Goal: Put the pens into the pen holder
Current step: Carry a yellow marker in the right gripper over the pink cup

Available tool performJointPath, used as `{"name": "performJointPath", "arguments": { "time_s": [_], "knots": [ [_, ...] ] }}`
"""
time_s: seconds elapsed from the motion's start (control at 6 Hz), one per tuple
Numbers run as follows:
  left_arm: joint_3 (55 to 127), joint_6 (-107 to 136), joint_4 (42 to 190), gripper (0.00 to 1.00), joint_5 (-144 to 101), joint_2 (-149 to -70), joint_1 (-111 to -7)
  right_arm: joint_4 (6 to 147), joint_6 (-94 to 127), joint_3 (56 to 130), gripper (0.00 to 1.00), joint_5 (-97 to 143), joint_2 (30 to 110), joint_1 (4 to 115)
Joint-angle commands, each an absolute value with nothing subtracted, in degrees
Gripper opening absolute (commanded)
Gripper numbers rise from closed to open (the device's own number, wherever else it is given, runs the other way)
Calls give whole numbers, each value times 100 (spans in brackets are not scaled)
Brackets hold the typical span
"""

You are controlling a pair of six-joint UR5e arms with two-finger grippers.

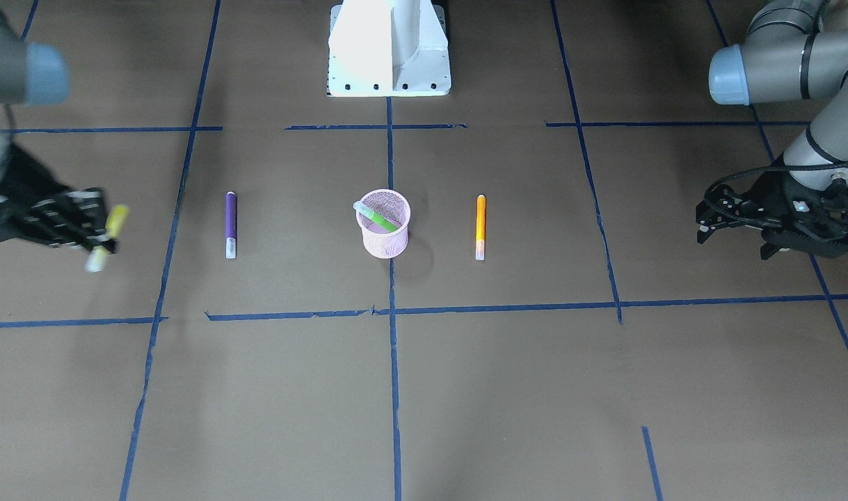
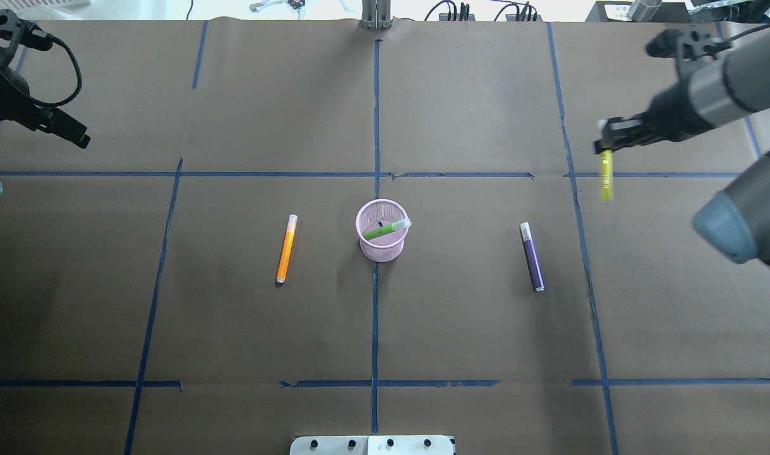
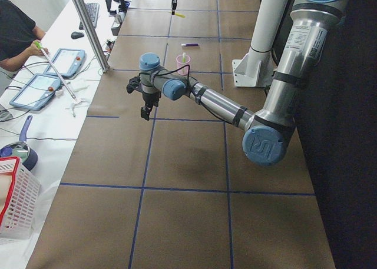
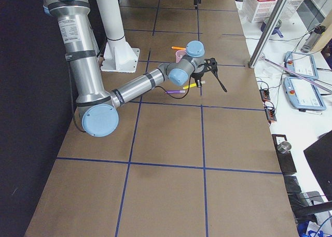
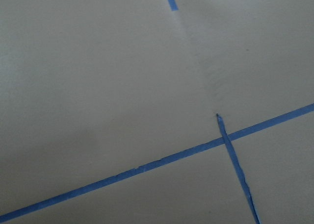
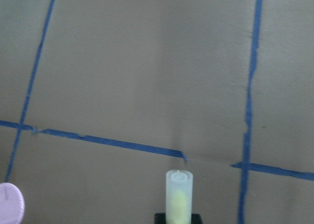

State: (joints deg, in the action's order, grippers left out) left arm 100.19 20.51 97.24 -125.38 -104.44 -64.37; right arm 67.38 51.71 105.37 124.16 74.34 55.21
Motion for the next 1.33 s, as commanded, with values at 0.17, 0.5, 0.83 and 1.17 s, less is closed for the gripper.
{"name": "performJointPath", "arguments": {
  "time_s": [0.17,0.5,0.83,1.17],
  "knots": [
    [10011,2065,9729,100,-12525,-10424,-6495,6750,7580,10661,0,9765,6130,3810],
    [10037,2092,9729,100,-12524,-10433,-6504,6750,7884,10644,1,7870,5854,2880],
    [10046,2180,9738,100,-12524,-10433,-6504,6750,7884,10591,1,6904,5810,2305],
    [10037,2171,9730,100,-12516,-10433,-6504,6759,7884,10503,8,6434,5801,2030]
  ]
}}
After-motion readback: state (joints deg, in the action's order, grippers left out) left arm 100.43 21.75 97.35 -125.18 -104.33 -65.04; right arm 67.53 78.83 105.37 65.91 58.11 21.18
